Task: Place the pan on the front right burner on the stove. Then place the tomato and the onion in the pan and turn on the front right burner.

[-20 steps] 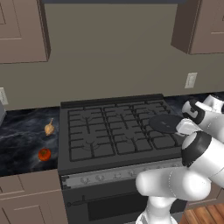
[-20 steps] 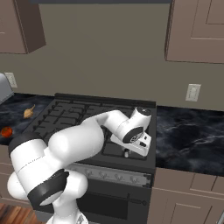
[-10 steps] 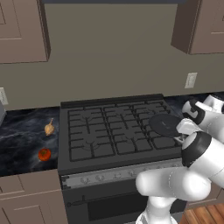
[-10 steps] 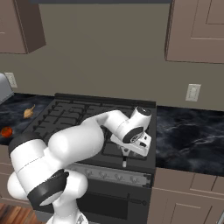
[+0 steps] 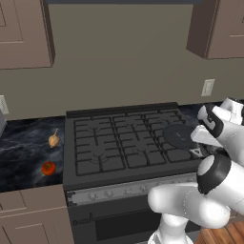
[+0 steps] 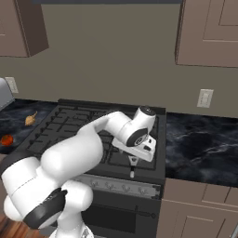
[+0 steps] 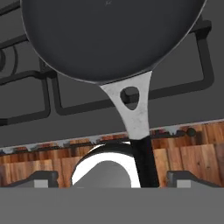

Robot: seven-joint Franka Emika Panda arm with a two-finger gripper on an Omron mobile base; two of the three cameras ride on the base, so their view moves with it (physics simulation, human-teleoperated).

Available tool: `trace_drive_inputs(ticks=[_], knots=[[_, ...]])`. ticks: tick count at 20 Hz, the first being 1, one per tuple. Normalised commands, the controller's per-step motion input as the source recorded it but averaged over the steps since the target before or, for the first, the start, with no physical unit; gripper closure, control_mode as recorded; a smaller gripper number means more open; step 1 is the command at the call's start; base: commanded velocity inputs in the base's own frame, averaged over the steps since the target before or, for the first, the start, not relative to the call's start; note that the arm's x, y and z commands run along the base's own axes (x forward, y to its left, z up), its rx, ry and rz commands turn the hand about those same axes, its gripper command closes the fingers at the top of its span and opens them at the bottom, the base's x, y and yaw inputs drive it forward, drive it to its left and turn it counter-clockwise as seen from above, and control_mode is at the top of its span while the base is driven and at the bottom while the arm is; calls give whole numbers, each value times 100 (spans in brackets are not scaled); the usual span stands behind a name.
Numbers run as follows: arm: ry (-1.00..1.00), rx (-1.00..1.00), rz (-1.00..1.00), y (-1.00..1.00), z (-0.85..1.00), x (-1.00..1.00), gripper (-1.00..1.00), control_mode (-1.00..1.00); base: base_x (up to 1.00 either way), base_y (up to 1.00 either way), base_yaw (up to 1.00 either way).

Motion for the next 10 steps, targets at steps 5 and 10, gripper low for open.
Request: trace_drive_inputs(ticks=[5, 10], knots=[[0, -15, 0, 91, 4, 0, -100, -100, 0, 0, 0], [0, -15, 0, 82, 0, 0, -100, -100, 0, 0, 0]])
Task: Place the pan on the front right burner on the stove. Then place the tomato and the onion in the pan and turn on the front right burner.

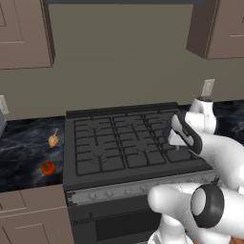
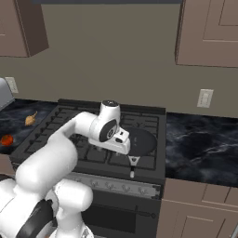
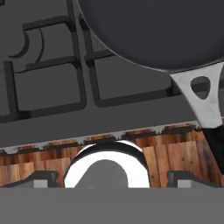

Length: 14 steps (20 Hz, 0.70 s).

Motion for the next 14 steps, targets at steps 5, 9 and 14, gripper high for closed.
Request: trace_drive_inputs(ticks=[5, 9, 14], knots=[[0, -14, 0, 86, 0, 0, -100, -100, 0, 0, 0], [1, -10, 0, 79, 0, 16, -100, -100, 0, 0, 0], [1, -9, 0, 70, 0, 26, -100, -100, 0, 0, 0]])
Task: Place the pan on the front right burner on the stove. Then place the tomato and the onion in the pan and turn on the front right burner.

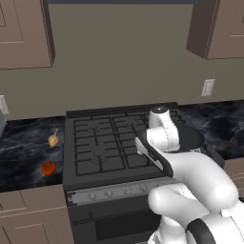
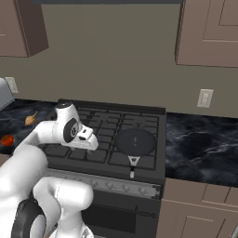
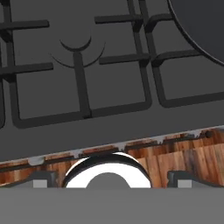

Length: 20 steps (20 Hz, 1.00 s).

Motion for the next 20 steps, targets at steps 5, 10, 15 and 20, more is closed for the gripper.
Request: trace_drive_inputs(ticks=[5, 10, 15, 20], knots=[[0, -3, -3, 44, 1, 46, -100, -100, 0, 0, 0], [0, -2, -3, 42, 0, 43, -100, -100, 0, 0, 0], [0, 0, 0, 48, 0, 19, -100, -100, 0, 0, 0], [0, 0, 0, 41, 5, 2, -100, -100, 0, 0, 0]])
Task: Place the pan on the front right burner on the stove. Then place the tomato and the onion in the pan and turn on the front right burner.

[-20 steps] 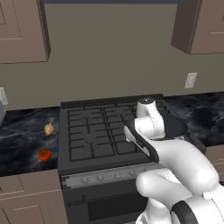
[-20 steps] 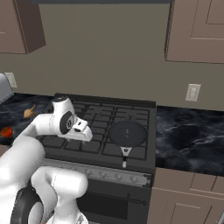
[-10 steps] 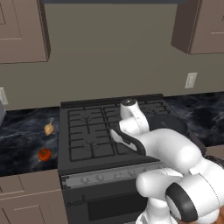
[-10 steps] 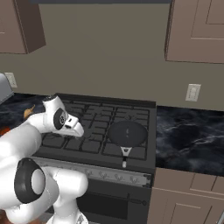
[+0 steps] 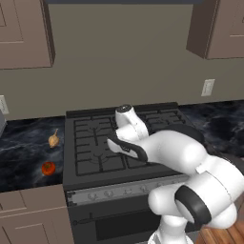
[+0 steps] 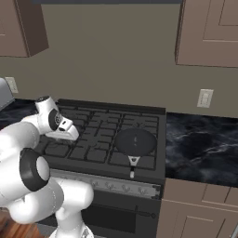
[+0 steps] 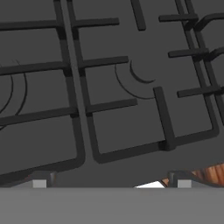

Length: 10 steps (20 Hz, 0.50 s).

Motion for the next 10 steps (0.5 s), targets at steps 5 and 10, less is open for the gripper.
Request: trace_drive_inputs(ticks=[5, 10], knots=[[0, 0, 0, 36, 16, 0, -100, -100, 0, 0, 0], [0, 1, 0, 33, 7, 0, -100, -100, 0, 0, 0]])
